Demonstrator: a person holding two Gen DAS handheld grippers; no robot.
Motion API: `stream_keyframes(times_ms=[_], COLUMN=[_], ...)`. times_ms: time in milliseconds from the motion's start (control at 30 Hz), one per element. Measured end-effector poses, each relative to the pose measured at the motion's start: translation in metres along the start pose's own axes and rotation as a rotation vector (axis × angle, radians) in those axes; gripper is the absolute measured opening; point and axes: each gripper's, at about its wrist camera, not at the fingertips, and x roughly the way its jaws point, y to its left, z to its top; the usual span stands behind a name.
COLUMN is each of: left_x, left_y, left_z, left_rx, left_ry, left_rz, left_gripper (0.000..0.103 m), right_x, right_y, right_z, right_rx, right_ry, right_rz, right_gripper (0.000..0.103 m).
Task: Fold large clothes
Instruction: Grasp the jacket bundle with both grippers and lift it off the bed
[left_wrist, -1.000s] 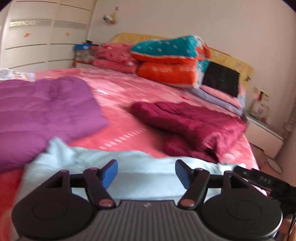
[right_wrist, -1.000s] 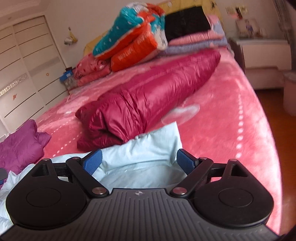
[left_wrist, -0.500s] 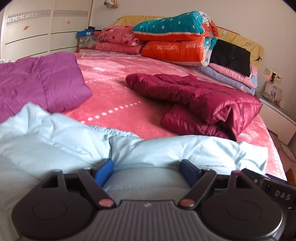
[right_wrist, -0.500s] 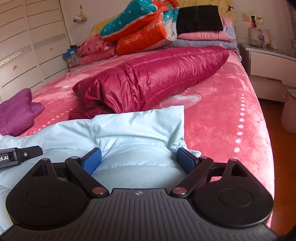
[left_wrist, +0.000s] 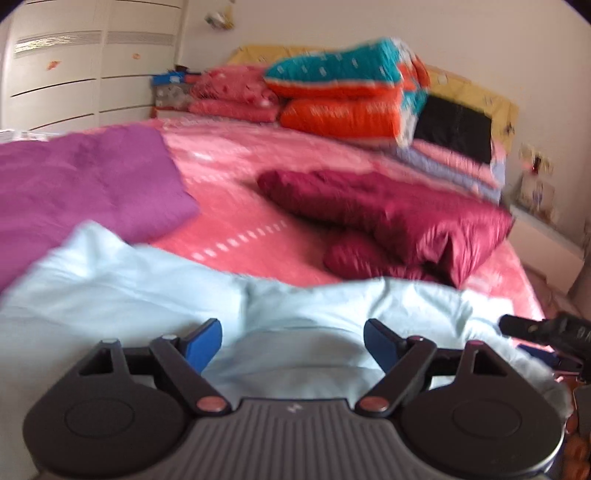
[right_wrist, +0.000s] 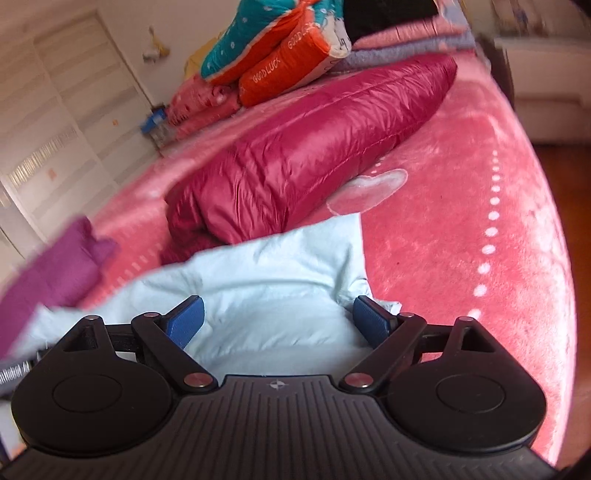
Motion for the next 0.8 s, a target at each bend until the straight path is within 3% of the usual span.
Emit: stream_keyframes(times_ms=[67,133,267,367,467,667,800], left_x=[-0.025,-0.045,-0.067,-0.066,-0.06,-0.033,-0.016], left_y=[0.019,0.047,0.112,0.156,0.177,0.184,0.185], left_z=[0.009,0.018,0.023,0.012,-0.003,-0.019,-0.02], left_rx=[-0.031,-0.073,-0.21,-0.329,-0.4,-0.445,-0.469], left_ry=[-0.014,-0.017,0.041,0.129,0.162,0.192,0.203], left_rz=[0.029,0.053,0.078,0.028,-0.015,-0.137,-0.209], left_gripper=[0.084,0.085,0.087,0.087,0.087,0.09,0.096], right_x=[-0.013,-0.017,-0.016,-0.015,-0.007,0.007,0.015], right_y=[-0.027,-0.055,-0.084,-0.082,-0.07,-0.045,-0.038], right_z=[0.013,0.019,0.013,0.01,0.002,-0.007,-0.012], right_rx=[0.084,0.152,0.214,0.194,0.148,0.043,0.061], right_ry=[-0.004,0.05,0.148,0.202,0.249,0.305,0.317], right_rz=[0.023,0.055,0.175,0.259,0.298,0.34,0.402], right_gripper=[0.103,0.103,0.103,0.103,0.103,0.103,0.103])
